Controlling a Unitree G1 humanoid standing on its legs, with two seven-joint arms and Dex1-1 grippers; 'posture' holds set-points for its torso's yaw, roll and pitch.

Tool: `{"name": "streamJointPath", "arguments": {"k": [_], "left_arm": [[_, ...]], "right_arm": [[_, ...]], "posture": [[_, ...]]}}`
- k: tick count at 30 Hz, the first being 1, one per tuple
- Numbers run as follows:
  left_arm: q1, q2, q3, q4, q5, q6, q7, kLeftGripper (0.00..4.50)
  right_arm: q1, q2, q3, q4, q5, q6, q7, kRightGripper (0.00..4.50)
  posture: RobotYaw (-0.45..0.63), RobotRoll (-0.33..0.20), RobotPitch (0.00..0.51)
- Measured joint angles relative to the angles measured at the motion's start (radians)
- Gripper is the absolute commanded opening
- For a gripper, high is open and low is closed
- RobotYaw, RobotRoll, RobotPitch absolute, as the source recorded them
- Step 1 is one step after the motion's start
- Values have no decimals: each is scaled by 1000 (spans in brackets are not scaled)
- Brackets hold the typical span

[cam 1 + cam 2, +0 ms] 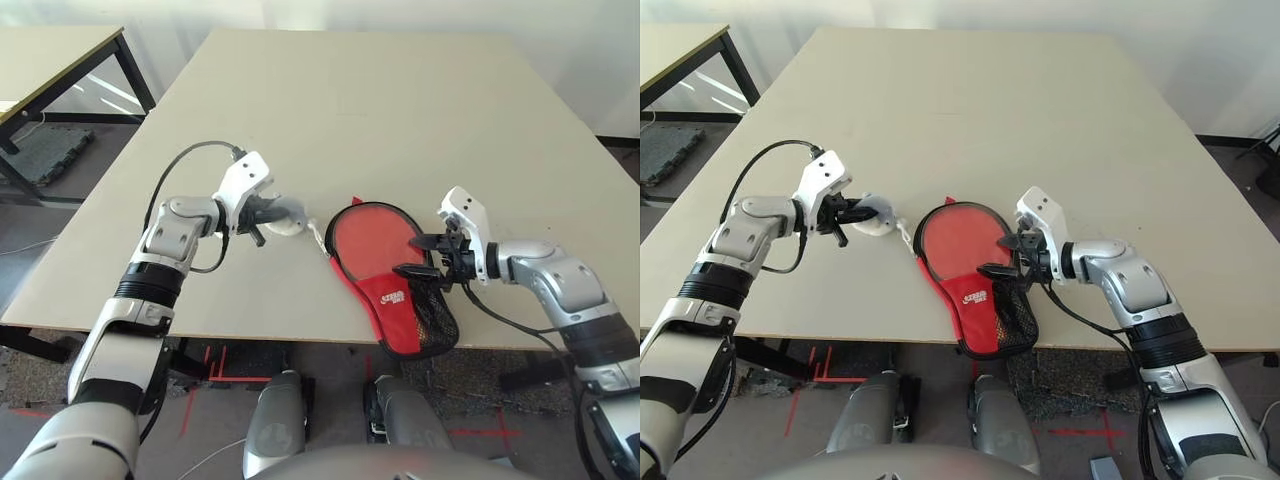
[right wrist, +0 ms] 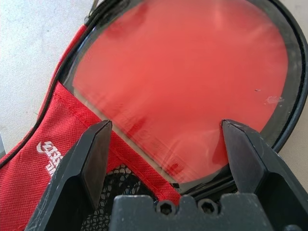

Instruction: Store the ping-pong paddle in its case and zip it.

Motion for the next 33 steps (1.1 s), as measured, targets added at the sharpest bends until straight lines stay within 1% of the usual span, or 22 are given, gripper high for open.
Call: {"name": "streamJointPath", "arguments": {"k": [8, 13, 15, 18, 21, 25, 29, 33], "left_arm": [[-140, -60, -6, 161, 67, -138, 63, 163], [-202, -73, -34, 268, 124, -255, 83, 162], [-232, -84, -48, 337, 157, -300, 116, 162], [-318, -131, -82, 474, 233, -366, 218, 162], [-378, -177, -106, 559, 280, -417, 286, 162], [-420, -228, -122, 638, 327, -452, 350, 162], [-453, -259, -124, 681, 347, -462, 396, 162], [-497, -311, -132, 707, 376, -466, 452, 162]], "right_arm": [[14, 7, -1, -17, 0, 4, -14, 4500], [33, 11, -6, -40, 1, 4, -30, 4500], [45, 20, -17, -48, 2, 4, -37, 4500], [72, 32, -31, -75, 2, 8, -54, 4500], [77, 42, -31, -88, 3, 14, -60, 4500], [81, 47, -31, -103, 11, 20, -62, 4500], [92, 44, -37, -119, 15, 22, -66, 4500], [112, 44, -50, -150, 23, 32, -88, 4500]], "posture": [[76, 0, 94], [66, 0, 102], [62, 0, 107], [55, 0, 110], [40, 0, 116], [24, 0, 121], [11, 0, 126], [-20, 0, 135]]}}
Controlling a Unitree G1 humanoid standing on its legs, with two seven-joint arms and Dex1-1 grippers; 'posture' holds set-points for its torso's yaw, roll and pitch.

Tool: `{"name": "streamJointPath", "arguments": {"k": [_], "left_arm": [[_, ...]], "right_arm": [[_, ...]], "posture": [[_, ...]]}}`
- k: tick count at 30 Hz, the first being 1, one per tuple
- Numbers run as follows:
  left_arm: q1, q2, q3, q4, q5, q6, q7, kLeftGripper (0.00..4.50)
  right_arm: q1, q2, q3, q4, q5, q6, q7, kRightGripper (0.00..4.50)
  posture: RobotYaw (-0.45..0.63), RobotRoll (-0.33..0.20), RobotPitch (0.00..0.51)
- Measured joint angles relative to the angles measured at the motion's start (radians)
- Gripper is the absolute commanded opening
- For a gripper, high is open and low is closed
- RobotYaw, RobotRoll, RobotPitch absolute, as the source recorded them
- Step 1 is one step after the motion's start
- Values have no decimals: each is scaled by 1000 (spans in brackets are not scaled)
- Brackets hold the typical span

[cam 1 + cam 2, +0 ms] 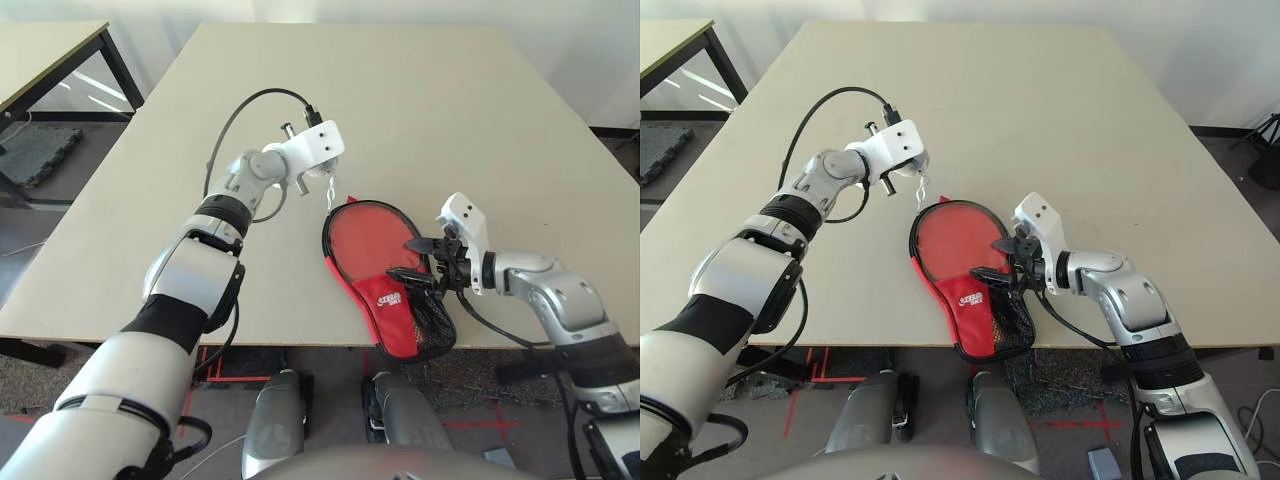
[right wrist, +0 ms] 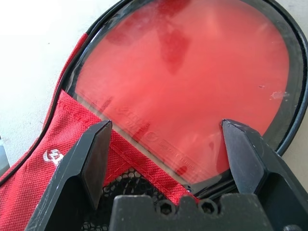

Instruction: Store the ping-pong paddle in its case and zip it.

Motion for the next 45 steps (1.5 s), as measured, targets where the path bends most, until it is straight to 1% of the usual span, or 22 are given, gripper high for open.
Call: {"name": "streamJointPath", "arguments": {"k": [6, 11, 15, 20, 25, 28, 29, 31, 34, 35, 37, 41, 45], "left_arm": [[-15, -46, -34, 20, 64, -22, 112, 162], [-20, -83, -55, 32, 95, -65, 135, 162], [-20, -113, -58, 32, 96, -118, 68, 162], [-13, -114, -51, 27, 85, -155, -61, 162], [-2, -96, 14, -22, -2, -136, -286, 162], [30, -75, 35, -85, -50, -121, -414, 1230], [50, -67, 37, -125, -67, -110, -464, 1273], [100, -52, 44, -221, -105, -71, -574, 1149], [185, -28, 51, -379, -172, 45, -706, 245], [203, -20, 52, -420, -186, 87, -732, 94], [226, -10, 55, -488, -206, 157, -760, 63], [258, -2, 54, -586, -227, 257, -787, 1514], [275, -14, 54, -631, -266, 324, -801, 3010]], "right_arm": [[22, 7, -12, -45, 13, 9, -24, 4500], [35, 8, -20, -62, 22, 17, -40, 4500], [37, 8, -20, -66, 28, 21, -46, 4500], [31, 12, -18, -63, 32, 22, -46, 4500], [16, 12, -15, -44, 33, 22, -34, 4500], [6, 12, -11, -35, 32, 22, -26, 4500], [2, 12, -10, -31, 32, 22, -24, 4500], [-6, 12, -8, -19, 31, 22, -19, 4500], [-17, 12, -7, -4, 30, 18, -9, 4500], [-20, 12, -6, 0, 29, 16, -6, 4500], [-24, 11, -6, 7, 26, 15, -2, 4500], [-35, 12, 2, 25, 22, 7, 8, 4500], [-44, 12, 8, 38, 19, 1, 16, 4500]], "posture": [[-42, 0, 142], [-47, 0, 141], [-39, 0, 136], [-26, 0, 132], [-12, 0, 124], [-9, 0, 120], [-5, 0, 118], [7, 0, 115], [16, 0, 112], [17, 0, 111], [20, 0, 109], [23, 0, 109], [26, 0, 107]]}}
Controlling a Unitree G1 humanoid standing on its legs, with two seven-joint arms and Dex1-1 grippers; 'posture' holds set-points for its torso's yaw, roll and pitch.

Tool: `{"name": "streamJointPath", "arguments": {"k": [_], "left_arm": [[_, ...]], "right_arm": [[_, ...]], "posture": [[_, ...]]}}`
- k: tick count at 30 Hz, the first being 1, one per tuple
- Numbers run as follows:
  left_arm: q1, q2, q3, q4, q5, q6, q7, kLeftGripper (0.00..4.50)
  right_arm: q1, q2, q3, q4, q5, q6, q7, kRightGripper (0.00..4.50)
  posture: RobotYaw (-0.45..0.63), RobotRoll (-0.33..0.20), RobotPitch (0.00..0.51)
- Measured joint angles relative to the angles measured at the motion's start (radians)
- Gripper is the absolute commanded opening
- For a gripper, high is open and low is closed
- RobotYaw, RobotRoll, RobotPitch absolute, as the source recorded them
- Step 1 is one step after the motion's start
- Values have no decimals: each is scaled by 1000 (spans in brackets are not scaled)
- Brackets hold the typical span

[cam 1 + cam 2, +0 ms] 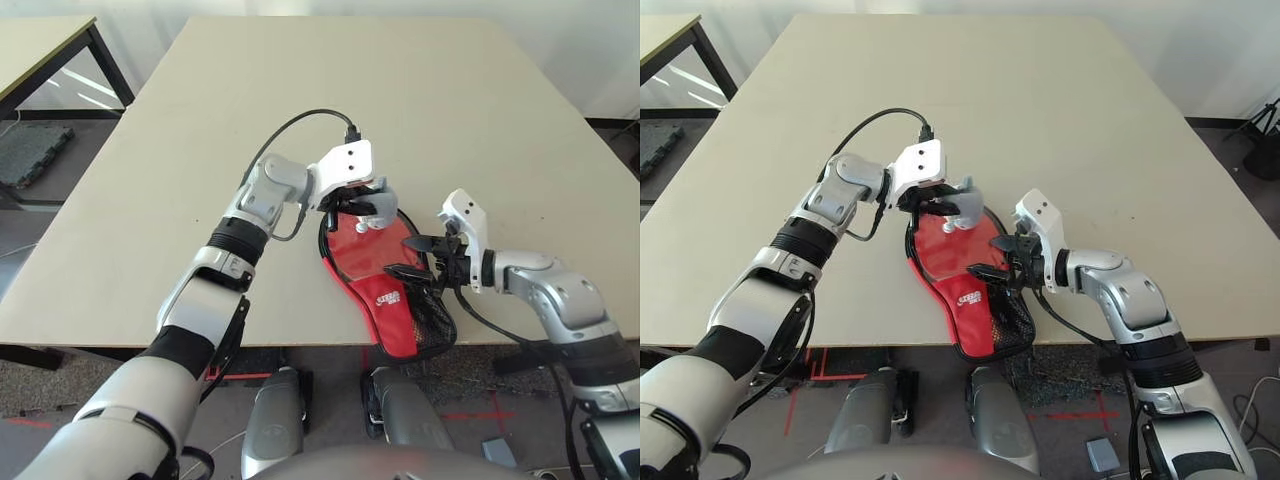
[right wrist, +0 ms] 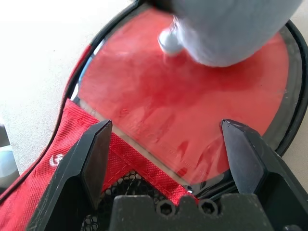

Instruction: Store the ping-pong paddle in its case and zip it.

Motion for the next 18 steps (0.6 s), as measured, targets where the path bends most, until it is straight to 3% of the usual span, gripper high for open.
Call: {"name": "streamJointPath", "arguments": {"k": [4, 18], "left_arm": [[0, -32, 2, -40, -51, 69, -3, 4478], [-17, 25, 25, -78, -125, 159, 8, 4478]], "right_arm": [[-5, 3, 10, 6, -1, -5, -1, 4500], [-12, 9, 11, 25, -1, -14, 0, 4500]], "posture": [[25, 0, 105], [36, 0, 101]]}}
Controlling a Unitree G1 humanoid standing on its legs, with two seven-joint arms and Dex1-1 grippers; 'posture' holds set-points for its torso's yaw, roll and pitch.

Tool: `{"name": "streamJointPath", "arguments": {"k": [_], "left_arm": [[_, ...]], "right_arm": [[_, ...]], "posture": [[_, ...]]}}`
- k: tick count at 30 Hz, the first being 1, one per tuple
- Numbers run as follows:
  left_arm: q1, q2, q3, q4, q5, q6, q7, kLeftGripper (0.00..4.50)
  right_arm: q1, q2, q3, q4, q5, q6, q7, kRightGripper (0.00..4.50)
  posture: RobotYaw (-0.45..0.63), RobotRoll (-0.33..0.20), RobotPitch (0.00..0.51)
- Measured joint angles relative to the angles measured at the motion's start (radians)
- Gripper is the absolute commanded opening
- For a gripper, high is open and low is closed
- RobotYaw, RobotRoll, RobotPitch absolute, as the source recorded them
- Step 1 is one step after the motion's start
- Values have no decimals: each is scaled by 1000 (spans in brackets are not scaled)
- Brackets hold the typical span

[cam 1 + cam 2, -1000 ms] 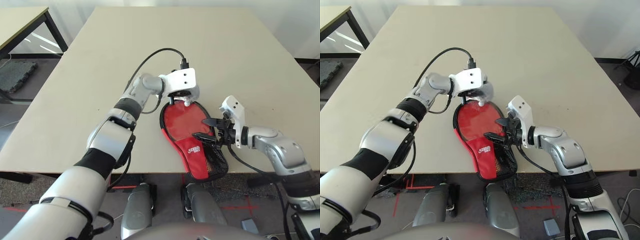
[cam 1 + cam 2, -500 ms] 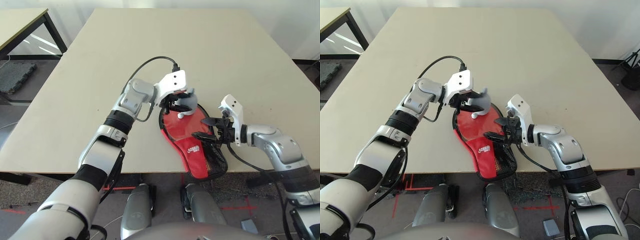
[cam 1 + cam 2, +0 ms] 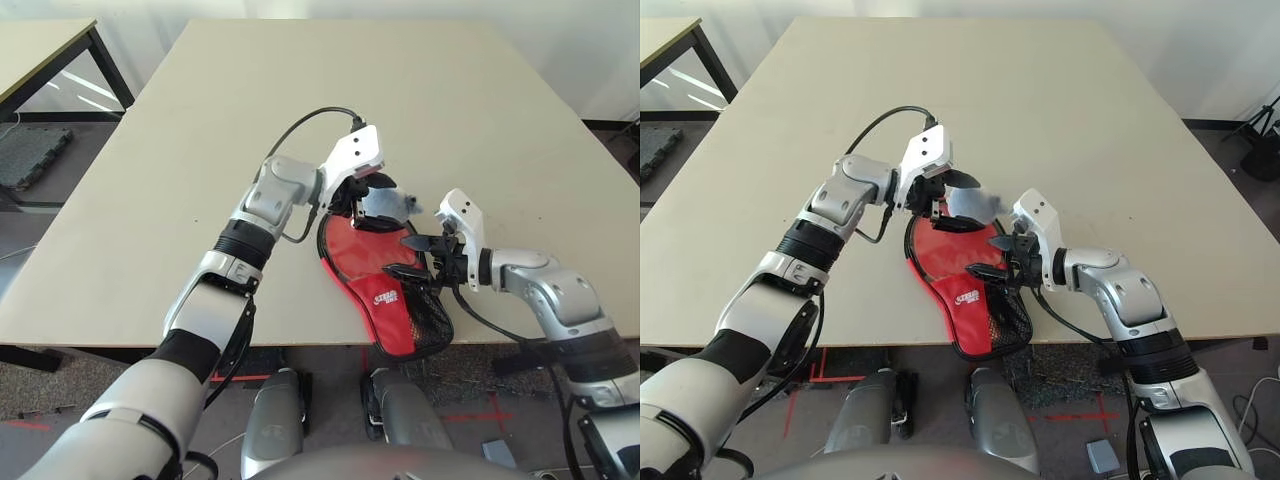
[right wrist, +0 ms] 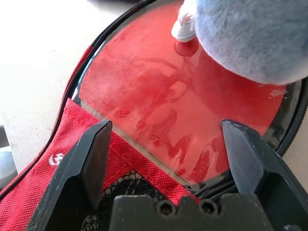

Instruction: Store the ping-pong paddle in its case and zip it.

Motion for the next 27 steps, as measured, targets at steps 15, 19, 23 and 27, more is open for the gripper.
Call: {"name": "streamJointPath", "arguments": {"k": [15, 19, 23, 27], "left_arm": [[172, 213, 4, -357, -96, 276, -80, 4478], [234, 211, -24, -418, -100, 304, -43, 4478], [269, 185, -36, -420, -100, 320, 6, 4478], [287, 152, -67, -406, -96, 313, 52, 4478]], "right_arm": [[-5, 0, 4, 13, -8, -6, 4, 4500], [-6, 0, 6, 15, -15, -7, 7, 4500], [-9, 0, 6, 17, -20, -7, 11, 4500], [-11, -4, 6, 19, -21, -7, 21, 4500]], "posture": [[56, 0, 105], [58, 0, 105], [58, 0, 105], [52, 0, 107]]}}
